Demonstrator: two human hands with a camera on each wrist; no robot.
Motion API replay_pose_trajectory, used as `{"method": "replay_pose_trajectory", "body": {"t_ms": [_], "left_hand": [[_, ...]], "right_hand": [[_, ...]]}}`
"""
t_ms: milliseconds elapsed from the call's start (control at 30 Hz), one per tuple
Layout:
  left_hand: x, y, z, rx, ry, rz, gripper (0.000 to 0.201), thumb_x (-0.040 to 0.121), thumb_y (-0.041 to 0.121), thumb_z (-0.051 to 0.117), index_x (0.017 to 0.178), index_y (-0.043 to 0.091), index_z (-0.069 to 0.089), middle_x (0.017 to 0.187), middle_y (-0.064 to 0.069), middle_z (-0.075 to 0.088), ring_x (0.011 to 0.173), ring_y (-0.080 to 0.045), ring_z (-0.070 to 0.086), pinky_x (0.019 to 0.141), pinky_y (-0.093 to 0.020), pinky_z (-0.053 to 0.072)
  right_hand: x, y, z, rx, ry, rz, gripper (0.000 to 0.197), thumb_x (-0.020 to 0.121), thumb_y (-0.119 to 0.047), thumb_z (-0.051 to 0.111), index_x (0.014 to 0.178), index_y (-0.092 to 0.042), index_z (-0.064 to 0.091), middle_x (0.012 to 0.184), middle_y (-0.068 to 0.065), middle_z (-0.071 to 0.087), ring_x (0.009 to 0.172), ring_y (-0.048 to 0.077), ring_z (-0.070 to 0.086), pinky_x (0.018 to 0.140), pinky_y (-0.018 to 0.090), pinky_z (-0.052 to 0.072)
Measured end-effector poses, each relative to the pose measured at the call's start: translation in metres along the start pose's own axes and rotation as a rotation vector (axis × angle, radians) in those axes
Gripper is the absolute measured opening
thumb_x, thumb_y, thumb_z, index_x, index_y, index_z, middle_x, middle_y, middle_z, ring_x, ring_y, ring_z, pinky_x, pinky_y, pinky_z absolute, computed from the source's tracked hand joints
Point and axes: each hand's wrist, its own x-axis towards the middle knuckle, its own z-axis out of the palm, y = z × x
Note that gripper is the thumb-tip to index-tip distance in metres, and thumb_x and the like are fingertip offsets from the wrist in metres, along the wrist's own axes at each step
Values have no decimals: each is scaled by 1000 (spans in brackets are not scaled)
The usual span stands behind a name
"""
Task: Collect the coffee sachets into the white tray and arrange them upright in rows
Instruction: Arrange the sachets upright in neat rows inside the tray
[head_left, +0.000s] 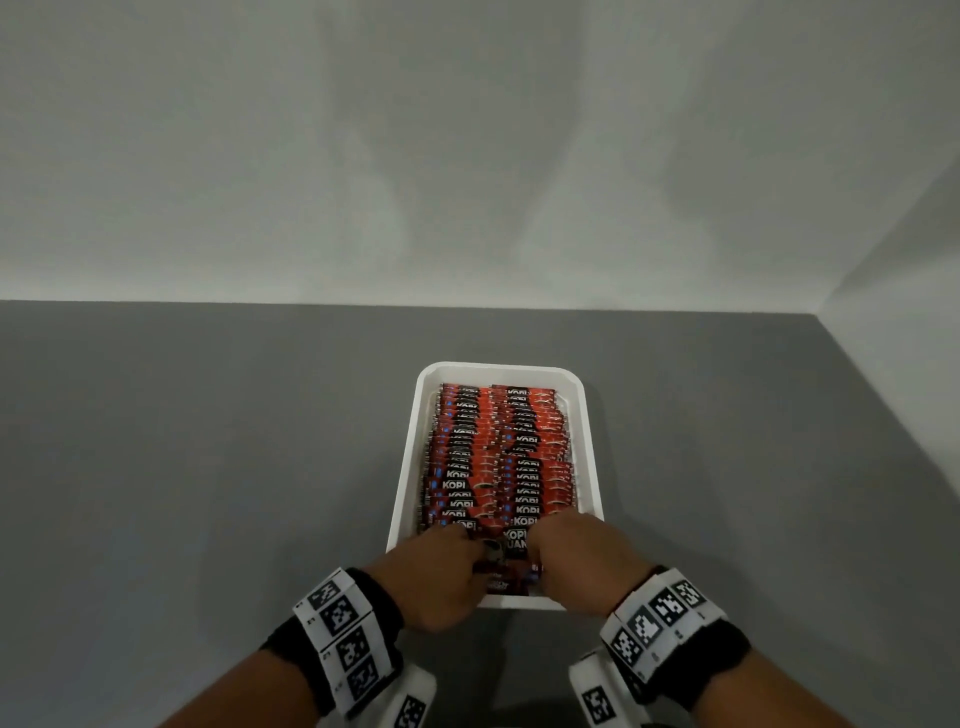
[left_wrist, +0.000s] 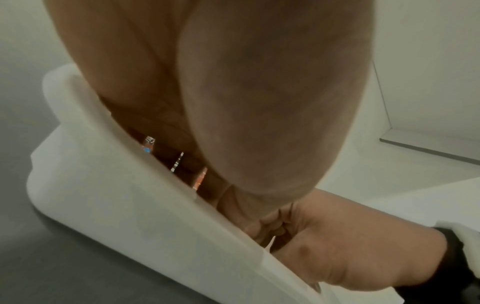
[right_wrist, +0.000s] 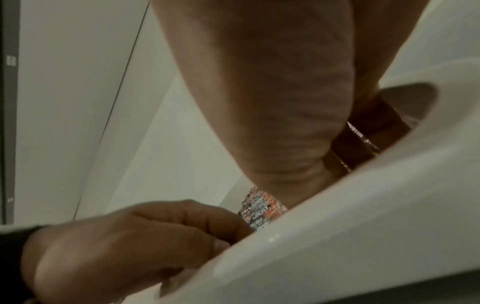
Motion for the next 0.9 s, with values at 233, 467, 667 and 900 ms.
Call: {"method": "replay_pose_trajectory", "body": {"t_ms": [233, 467, 667, 900], "left_hand": [[-1, -1, -11, -184, -114, -32, 24, 91, 41, 52, 88, 20, 61, 89, 3, 62, 78, -12, 59, 68, -27, 47], [-8, -1, -17, -240, -132, 63, 6, 91, 27, 58, 94, 24, 63, 91, 9, 63, 83, -10, 61, 73, -22, 47], [-11, -8, -18, -453, 22, 29, 21, 98, 21, 56, 115, 23, 68, 108, 4, 72, 95, -11, 70, 89, -35, 58], [-13, -10, -22, -846, 250, -80, 28, 99, 17, 44, 113, 24, 68, 104, -19, 73, 81, -36, 69, 74, -54, 58]], "right_hand": [[5, -6, 2, -101, 45, -19, 21, 92, -25, 69, 110, -17, 66, 109, 7, 68, 97, 29, 69, 83, 39, 55], [4, -7, -2, -148, 57, -82, 19, 93, -35, 66, 101, -18, 68, 99, 5, 69, 89, 28, 69, 78, 36, 54], [-1, -4, -9, -120, 3, -84, 19, 93, -20, 57, 109, -16, 68, 106, 8, 67, 94, 29, 67, 75, 33, 46], [-5, 9, -25, 182, -95, -93, 17, 83, -19, 60, 90, -19, 76, 91, -3, 72, 82, 17, 67, 76, 36, 60]]}}
